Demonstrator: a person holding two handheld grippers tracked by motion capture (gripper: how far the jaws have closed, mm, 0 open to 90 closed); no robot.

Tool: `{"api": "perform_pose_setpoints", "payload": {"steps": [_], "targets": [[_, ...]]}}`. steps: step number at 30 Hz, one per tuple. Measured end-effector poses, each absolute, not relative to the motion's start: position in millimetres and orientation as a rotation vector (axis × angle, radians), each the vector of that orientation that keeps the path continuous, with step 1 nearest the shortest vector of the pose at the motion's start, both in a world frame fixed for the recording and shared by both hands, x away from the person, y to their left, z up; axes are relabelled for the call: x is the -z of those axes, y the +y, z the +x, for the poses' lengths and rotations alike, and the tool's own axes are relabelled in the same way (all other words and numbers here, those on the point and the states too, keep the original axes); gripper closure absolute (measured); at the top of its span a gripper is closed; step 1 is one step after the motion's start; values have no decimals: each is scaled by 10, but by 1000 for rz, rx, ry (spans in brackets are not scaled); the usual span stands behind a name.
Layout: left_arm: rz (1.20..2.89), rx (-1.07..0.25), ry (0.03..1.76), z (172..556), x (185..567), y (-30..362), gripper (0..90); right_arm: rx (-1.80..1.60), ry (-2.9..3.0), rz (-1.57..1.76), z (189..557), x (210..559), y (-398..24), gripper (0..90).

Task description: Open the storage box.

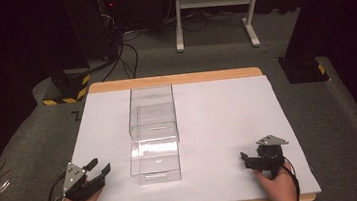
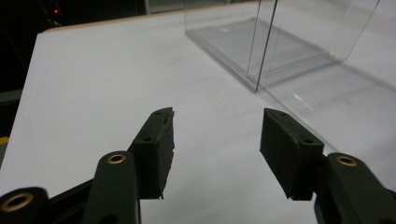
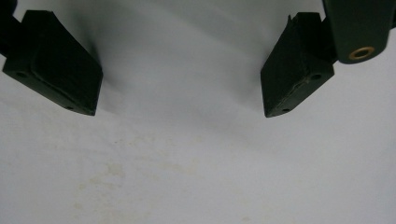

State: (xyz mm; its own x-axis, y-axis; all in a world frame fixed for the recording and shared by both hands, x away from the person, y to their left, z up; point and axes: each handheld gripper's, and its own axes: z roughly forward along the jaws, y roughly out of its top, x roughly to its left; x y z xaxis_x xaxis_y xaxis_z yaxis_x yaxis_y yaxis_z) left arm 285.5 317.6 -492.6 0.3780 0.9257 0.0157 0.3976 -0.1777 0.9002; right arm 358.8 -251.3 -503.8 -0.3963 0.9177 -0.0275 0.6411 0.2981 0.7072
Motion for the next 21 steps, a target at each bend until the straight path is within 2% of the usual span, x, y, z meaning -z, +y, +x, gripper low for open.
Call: {"api": "perform_pose_setpoints", "payload": {"steps": [7,9,13,21], "targets": [[1937,-678,1303,3036,5064,3107,333,-865,2142,1390,3588,5038,-2513,130],[1981,-652,1317,3071,5077,3078,332,-865,2141,1390,3587,5039,-2513,131],[1959,-614,1327,3076,5081,3096,328,-865,2141,1390,3587,5039,-2514,130],[1971,-618,1315,3074,5082,3089,301,-866,2141,1387,3587,5040,-2514,130]]}}
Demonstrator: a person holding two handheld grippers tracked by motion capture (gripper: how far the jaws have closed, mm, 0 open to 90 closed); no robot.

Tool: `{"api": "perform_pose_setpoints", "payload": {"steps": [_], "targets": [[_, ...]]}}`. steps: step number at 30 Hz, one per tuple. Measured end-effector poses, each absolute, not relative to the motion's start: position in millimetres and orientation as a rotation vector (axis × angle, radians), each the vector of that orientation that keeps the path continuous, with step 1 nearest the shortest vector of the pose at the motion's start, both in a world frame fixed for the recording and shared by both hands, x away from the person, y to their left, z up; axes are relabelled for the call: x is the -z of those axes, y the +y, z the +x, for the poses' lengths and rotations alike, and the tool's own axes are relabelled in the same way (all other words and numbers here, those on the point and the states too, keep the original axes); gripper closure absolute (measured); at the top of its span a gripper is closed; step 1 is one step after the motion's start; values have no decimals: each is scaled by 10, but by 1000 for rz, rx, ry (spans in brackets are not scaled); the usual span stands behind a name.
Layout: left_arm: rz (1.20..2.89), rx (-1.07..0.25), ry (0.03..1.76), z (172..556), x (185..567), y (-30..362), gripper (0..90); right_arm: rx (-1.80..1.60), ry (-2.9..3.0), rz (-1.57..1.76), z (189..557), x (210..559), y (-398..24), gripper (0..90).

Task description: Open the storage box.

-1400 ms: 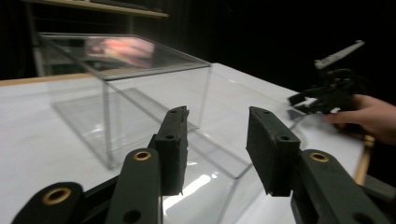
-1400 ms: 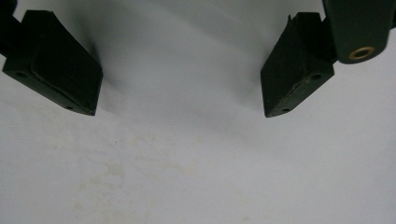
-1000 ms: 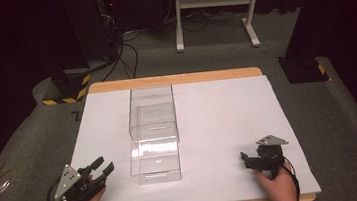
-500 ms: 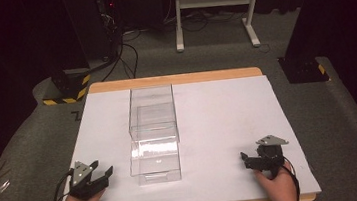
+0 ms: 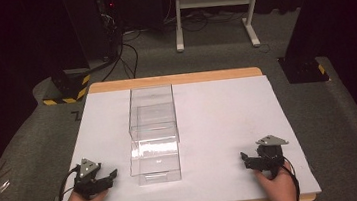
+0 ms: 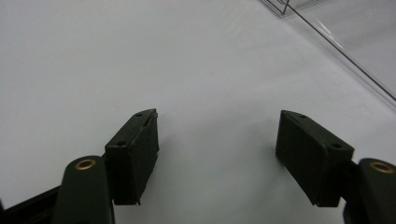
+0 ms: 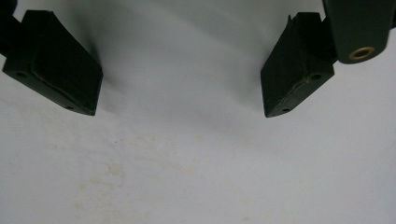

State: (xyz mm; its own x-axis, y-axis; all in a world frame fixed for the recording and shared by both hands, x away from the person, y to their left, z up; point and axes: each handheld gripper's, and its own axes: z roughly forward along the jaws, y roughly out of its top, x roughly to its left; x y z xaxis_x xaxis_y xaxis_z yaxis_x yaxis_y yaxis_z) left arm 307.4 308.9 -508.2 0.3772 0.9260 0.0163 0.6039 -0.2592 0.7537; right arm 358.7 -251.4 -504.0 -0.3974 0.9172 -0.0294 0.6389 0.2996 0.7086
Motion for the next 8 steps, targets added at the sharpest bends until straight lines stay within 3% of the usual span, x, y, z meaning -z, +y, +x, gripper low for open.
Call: {"api": "perform_pose_setpoints", "payload": {"steps": [8], "targets": [[1971,-608,1312,3070,5084,3080,288,-866,2142,1391,3588,5039,-2515,130]]}}
